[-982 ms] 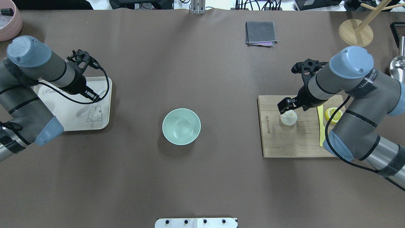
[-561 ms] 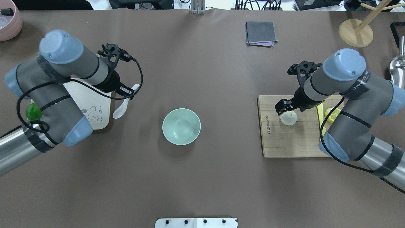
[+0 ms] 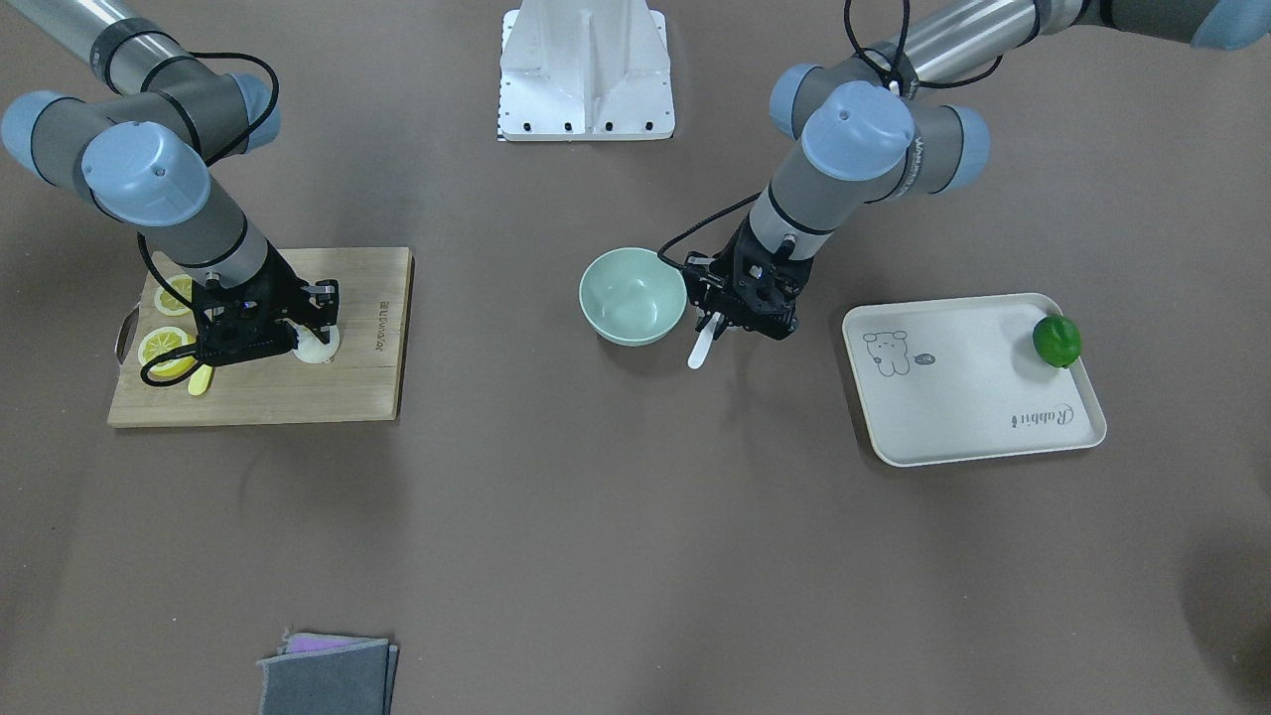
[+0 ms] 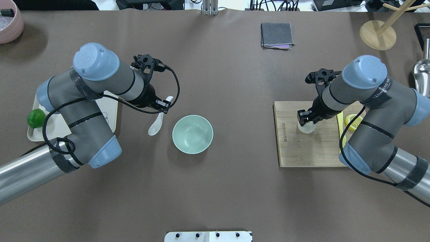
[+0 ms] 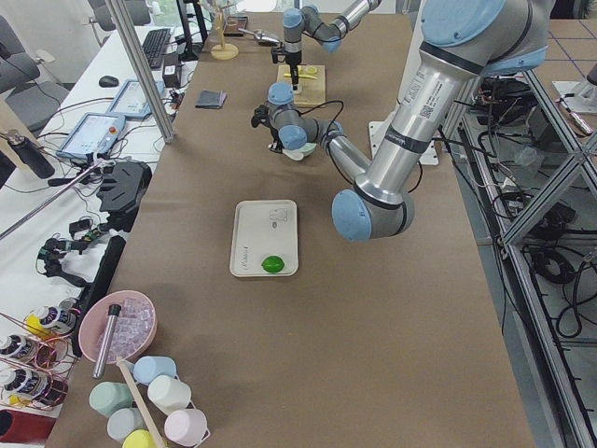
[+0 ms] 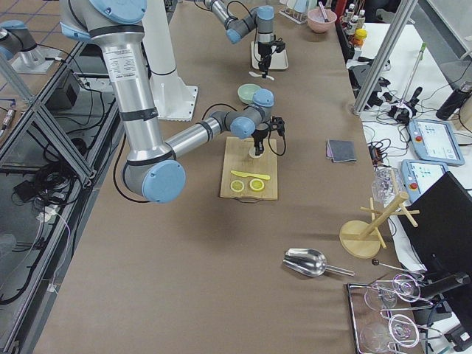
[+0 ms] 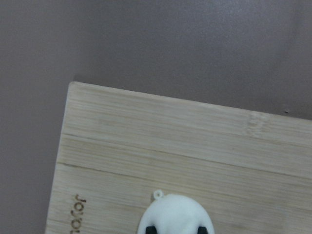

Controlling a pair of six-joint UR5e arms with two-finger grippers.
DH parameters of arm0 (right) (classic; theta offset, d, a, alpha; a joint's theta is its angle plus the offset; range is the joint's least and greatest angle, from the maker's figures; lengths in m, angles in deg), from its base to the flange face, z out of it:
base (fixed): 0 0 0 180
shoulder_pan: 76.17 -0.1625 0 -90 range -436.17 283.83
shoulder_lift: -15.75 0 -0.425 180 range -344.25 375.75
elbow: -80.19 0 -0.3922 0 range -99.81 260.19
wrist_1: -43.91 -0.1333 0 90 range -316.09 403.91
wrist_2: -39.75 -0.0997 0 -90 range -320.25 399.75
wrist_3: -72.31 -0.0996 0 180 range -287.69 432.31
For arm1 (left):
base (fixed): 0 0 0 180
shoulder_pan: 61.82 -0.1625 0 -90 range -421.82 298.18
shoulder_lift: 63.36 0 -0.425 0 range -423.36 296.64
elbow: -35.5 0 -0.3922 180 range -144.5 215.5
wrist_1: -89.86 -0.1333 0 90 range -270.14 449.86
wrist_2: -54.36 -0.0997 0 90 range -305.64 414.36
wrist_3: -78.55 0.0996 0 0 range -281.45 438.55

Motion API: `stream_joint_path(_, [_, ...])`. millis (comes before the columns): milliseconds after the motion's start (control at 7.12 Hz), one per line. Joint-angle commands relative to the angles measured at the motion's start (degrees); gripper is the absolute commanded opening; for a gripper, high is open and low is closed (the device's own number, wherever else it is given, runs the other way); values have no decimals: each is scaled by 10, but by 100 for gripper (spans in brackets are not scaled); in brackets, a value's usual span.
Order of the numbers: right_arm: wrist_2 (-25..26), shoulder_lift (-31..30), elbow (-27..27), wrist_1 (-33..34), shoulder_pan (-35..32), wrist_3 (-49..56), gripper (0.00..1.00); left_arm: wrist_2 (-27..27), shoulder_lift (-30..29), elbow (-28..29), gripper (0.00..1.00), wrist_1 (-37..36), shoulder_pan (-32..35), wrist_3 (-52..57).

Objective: Put spoon and bun in bowl

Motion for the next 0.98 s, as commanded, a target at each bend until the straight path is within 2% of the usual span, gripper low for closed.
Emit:
stream_joint_path(0, [-6, 9, -5, 1, 2, -1, 0, -26, -19, -2, 0, 0, -28, -26])
stream_joint_path(140, [-10, 16, -6, 3, -1, -1, 0, -47, -26, 1, 0, 0, -47, -27])
stream_joint_path(421, [-10, 51, -7, 8, -9, -6, 0, -53, -56, 29, 0, 1, -61, -53])
stream_joint_path(842, [-9, 103, -3, 9, 2, -73, 0, -77, -64, 42, 0, 9, -69, -52])
